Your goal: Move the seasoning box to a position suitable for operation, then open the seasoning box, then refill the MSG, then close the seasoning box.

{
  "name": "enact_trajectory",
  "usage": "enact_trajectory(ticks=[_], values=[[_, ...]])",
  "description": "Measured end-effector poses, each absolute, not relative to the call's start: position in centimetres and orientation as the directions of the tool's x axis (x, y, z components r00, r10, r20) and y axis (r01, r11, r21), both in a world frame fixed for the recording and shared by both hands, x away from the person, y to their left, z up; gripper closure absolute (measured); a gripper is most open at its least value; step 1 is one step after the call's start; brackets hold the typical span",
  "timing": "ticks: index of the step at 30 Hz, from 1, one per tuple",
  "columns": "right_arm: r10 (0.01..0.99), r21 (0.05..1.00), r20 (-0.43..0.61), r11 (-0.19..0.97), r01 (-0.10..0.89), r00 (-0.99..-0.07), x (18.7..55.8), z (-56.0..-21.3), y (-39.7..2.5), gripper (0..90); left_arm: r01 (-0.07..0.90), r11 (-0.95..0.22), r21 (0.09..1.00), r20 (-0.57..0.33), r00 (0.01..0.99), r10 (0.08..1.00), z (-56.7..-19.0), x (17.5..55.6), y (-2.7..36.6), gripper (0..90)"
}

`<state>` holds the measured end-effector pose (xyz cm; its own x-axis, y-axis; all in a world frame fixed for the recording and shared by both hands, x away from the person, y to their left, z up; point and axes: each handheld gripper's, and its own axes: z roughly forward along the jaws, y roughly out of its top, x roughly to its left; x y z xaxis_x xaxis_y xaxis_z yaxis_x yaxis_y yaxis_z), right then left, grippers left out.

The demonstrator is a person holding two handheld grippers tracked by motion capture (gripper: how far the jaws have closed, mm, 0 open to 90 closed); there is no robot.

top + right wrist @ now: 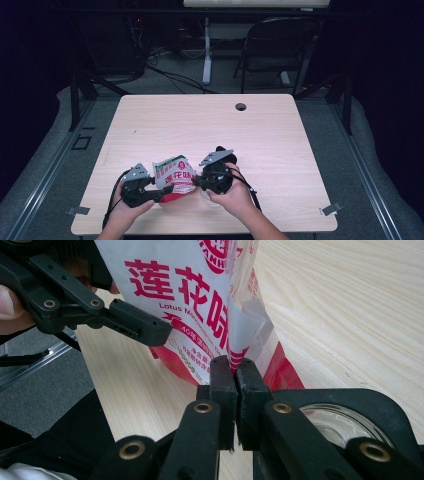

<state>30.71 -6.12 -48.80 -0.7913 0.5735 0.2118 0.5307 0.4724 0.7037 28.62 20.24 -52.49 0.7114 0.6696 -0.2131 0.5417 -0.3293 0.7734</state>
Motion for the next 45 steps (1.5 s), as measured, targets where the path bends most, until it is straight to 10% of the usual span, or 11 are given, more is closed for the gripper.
enact_trajectory(ticks=[45], values=[[0.569,0.680,0.213,0.497,0.539,-0.794,30.3,-49.5,-6.5,83.2,0.599,-0.353,0.718,-0.270,0.708,0.652,-56.5,29.4,18.3,29.4]])
